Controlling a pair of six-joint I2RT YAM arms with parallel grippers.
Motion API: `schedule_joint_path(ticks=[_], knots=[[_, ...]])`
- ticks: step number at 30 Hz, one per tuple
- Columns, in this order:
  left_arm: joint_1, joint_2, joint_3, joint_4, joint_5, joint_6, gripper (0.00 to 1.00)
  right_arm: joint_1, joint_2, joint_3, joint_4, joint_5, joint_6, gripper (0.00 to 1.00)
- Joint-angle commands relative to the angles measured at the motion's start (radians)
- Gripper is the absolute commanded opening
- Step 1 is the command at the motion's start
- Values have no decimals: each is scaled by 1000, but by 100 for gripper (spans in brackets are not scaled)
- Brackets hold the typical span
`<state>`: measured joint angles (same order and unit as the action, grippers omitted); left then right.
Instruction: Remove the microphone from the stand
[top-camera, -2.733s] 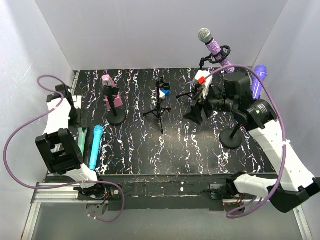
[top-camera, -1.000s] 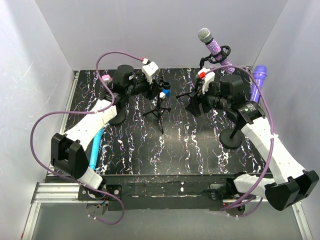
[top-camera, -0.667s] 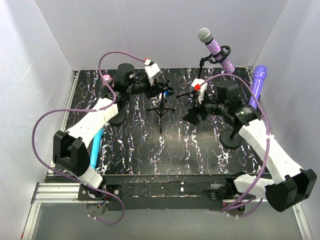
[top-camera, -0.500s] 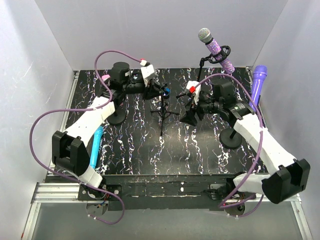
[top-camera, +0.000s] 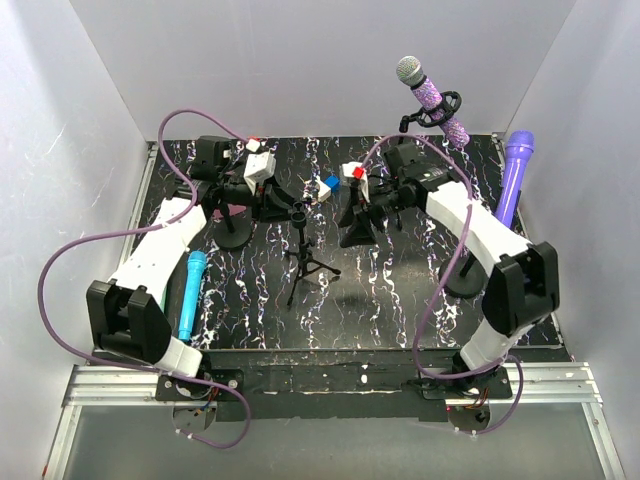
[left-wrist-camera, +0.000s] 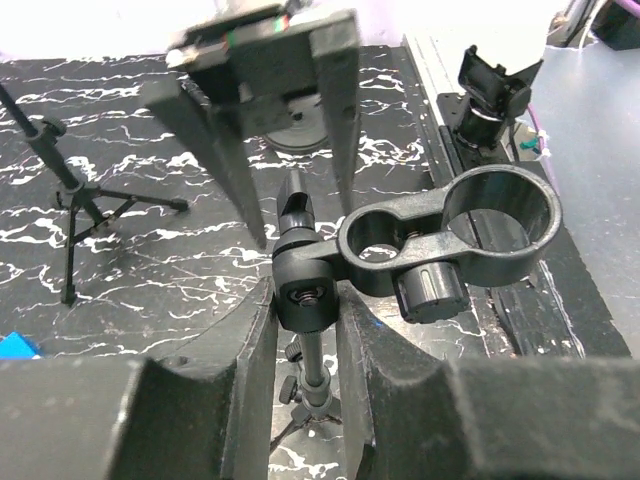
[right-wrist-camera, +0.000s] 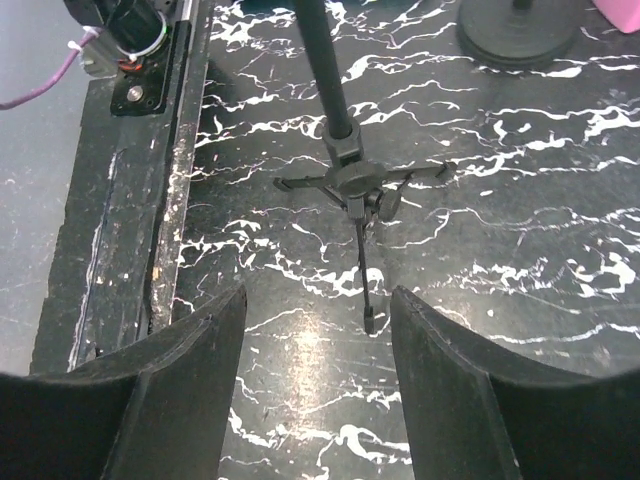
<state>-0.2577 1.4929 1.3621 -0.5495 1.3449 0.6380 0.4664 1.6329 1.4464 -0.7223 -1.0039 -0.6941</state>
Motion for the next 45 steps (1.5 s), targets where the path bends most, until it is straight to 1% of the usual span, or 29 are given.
schedule_joint_path(ticks=[1,5,6,8,10,14,16,18,19,21,23,25,27,29,33,34,36,37,38,39,40,42,43,45], knots=[[-5,-71,11,-38,97,92,0,37,74,89,-53,-88,-101,65],[-3,-83,-7,-66,89,146,0,69,148,120,35,-105,-10,64],[-5,-89,-11,-102,85,202,0,77,160,127,47,-110,14,64],[-5,-95,-11,-180,63,313,0,87,191,152,34,-124,22,64],[-5,-86,-6,-233,54,368,0,101,225,176,-17,-113,-25,65],[-6,-43,57,-430,48,570,0,107,243,172,-11,-91,-36,62],[-8,-1,106,-570,37,699,0,107,249,172,-3,-88,-36,62],[-8,36,152,-721,22,825,0,106,255,174,11,-87,-25,58],[-8,53,173,-789,17,910,0,109,260,175,14,-87,-22,54],[-8,90,209,-893,7,1009,0,107,266,183,14,-90,-21,51],[-8,112,235,-952,2,1058,0,109,271,187,12,-90,-13,51],[-8,118,239,-958,0,1062,0,110,275,193,0,-90,-12,51],[-8,109,230,-934,-3,1040,0,113,278,195,-14,-90,-15,46],[-9,95,206,-870,-9,978,0,115,277,195,-19,-91,-13,37],[-9,61,172,-732,-4,823,0,117,252,169,3,-53,-15,11],[-8,52,161,-678,2,748,0,117,231,139,38,-38,-15,6],[-8,35,137,-565,14,598,0,117,155,41,154,-7,-19,1],[-8,26,124,-517,22,513,0,117,115,-19,270,10,-21,1],[-8,17,106,-463,31,464,0,118,69,-90,328,25,-18,1],[-8,3,88,-416,33,415,0,120,35,-153,447,37,-21,1],[-8,-5,71,-387,36,396,0,123,9,-188,502,48,-25,1],[-8,-25,49,-366,36,396,0,123,1,-199,518,54,-25,1],[-8,-31,42,-363,33,400,0,123,14,-178,505,53,7,8],[-9,-40,38,-375,27,434,0,109,59,-102,408,35,34,28]])
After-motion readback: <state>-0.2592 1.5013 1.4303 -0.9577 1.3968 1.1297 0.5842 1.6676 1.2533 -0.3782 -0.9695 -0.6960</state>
